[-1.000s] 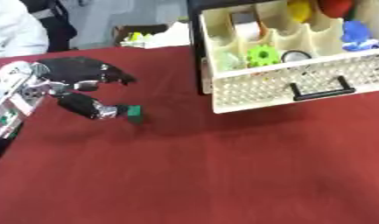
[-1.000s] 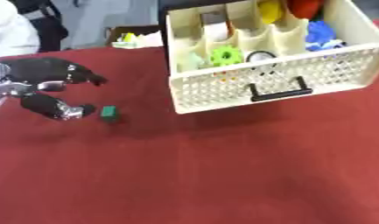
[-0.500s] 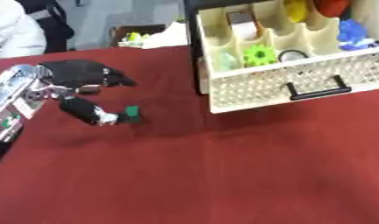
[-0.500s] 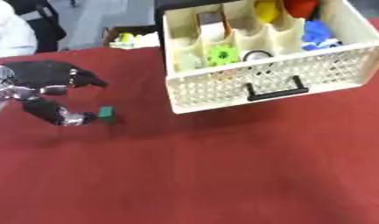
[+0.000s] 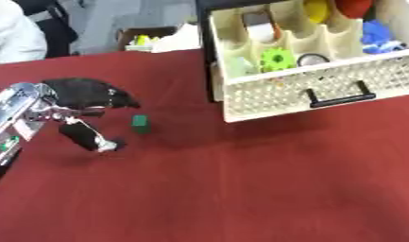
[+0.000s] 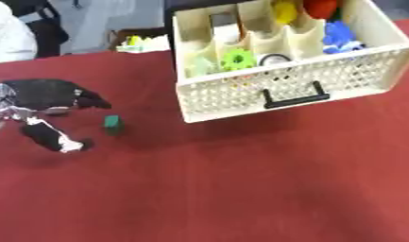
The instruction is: Pick up objects from table and place into drawer.
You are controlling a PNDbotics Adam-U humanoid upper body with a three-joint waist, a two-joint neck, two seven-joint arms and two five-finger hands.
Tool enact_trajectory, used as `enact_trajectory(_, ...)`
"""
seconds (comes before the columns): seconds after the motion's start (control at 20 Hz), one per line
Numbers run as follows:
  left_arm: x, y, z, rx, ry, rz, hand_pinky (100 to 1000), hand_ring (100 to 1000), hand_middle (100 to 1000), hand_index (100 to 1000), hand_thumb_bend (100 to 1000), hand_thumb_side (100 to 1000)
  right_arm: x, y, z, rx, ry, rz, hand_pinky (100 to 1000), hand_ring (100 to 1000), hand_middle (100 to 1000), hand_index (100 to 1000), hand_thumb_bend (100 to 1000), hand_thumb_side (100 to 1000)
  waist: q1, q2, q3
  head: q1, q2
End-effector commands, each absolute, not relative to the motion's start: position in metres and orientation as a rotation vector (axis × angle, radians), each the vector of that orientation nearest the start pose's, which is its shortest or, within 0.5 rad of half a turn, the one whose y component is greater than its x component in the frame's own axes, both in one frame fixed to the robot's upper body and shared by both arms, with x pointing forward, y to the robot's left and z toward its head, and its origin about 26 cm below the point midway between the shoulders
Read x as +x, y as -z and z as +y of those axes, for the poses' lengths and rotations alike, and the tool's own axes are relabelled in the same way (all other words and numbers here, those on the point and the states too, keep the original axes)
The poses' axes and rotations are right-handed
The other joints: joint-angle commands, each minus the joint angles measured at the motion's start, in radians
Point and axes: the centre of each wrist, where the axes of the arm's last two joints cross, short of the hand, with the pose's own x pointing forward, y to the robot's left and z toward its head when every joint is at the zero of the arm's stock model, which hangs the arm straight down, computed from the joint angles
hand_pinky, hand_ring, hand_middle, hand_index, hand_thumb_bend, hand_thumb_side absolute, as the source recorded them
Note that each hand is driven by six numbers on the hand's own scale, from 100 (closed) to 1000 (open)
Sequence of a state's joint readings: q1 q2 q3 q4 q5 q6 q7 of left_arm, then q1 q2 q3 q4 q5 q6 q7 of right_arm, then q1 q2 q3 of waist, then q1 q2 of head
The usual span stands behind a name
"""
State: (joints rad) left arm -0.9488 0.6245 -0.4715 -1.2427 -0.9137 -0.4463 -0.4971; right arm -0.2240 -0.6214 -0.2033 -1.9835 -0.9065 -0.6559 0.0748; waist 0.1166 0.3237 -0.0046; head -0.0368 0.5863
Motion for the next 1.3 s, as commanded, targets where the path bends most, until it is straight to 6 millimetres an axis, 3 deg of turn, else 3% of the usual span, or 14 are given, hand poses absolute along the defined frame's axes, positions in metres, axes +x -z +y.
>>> enact_trajectory(0.05,0.440,-0.254,0.250,-1.283,-2.779,1.662,865,860,854,1000,286,569,0.279,-0.247,-0.354,-0.537,-0.014,3.329,691,701,605,724,100,1000,-0.009,-0.020,0.000,0.001,-0.010)
enact_trajectory(0.15,0.440,-0.252,0.249,-1.287,-2.781,1.660,855,852,843,1000,273,531,0.280,-0.247,-0.353,-0.537,-0.014,3.329,690,701,605,723,100,1000,-0.009,-0.018,-0.001,0.001,-0.010)
enact_trajectory(0.5,0.441,-0.244,0.245,-1.260,-2.782,1.689,823,825,804,1000,252,533,0.280,-0.248,-0.353,-0.539,-0.018,3.333,690,701,604,721,100,1000,-0.010,-0.014,-0.003,0.003,-0.012)
enact_trajectory(1.0,0.443,-0.239,0.240,-1.281,-2.754,1.701,791,800,777,997,216,399,0.280,-0.248,-0.352,-0.536,-0.024,3.338,690,701,603,718,100,1000,-0.011,-0.011,-0.009,0.006,-0.016)
enact_trajectory(1.25,0.445,-0.235,0.240,-1.278,-2.758,1.696,786,796,773,994,215,412,0.281,-0.248,-0.352,-0.535,-0.027,3.339,690,700,603,718,100,1000,-0.011,-0.011,-0.010,0.007,-0.017)
enact_trajectory(1.3,0.445,-0.233,0.239,-1.270,-2.766,1.695,767,774,742,975,191,451,0.281,-0.248,-0.352,-0.535,-0.028,3.339,690,701,603,718,100,1000,-0.011,-0.010,-0.010,0.006,-0.017)
